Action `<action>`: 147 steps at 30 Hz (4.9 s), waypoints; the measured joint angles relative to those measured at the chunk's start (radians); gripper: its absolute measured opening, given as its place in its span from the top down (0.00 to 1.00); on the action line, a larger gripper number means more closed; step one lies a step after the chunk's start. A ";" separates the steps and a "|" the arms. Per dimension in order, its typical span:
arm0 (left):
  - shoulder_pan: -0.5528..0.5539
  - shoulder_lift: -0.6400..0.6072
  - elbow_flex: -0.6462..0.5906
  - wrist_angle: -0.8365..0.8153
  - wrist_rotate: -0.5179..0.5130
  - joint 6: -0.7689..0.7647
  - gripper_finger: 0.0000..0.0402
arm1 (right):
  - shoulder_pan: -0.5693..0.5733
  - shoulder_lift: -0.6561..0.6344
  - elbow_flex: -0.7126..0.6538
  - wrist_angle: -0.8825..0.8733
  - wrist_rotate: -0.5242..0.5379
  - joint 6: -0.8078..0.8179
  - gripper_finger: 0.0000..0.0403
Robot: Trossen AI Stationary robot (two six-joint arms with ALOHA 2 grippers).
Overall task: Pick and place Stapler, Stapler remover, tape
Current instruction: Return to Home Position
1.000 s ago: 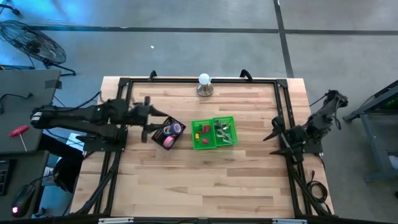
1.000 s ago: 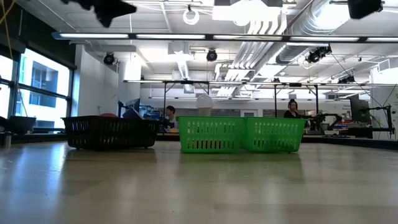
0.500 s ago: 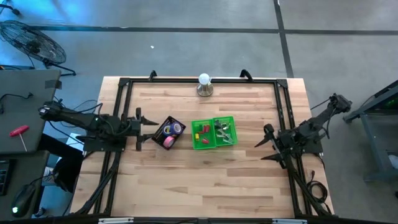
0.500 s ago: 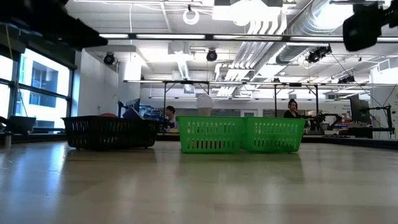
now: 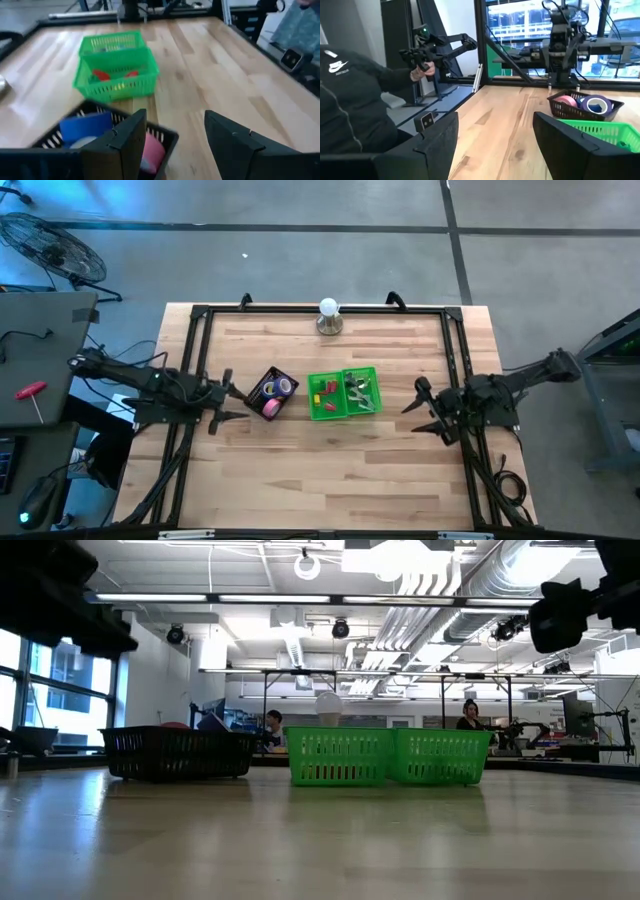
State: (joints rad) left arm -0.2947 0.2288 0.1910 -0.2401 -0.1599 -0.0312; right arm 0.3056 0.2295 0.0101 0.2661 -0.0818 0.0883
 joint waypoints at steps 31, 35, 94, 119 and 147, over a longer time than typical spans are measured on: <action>0.396 0.000 -0.157 0.233 0.396 0.051 0.51 | -0.127 0.000 0.000 -0.017 0.046 -0.095 0.38; 0.484 0.023 -0.163 0.252 0.402 0.034 0.51 | -0.194 0.000 0.000 -0.036 0.044 -0.089 0.39; 0.523 -0.223 -0.075 -0.041 0.423 -0.121 0.51 | -0.192 -0.221 0.000 -0.150 0.154 -0.063 0.38; 0.523 -0.221 -0.177 0.254 0.161 -0.045 0.51 | -0.192 -0.221 -0.001 -0.150 0.154 -0.063 0.38; 0.523 -0.222 -0.165 0.245 0.244 -0.052 0.51 | -0.192 -0.221 -0.001 -0.150 0.154 -0.063 0.38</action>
State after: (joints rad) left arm 0.2287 0.0071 0.0265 0.0046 0.0837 -0.0834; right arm 0.1139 0.0082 0.0090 0.1165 0.0720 0.0254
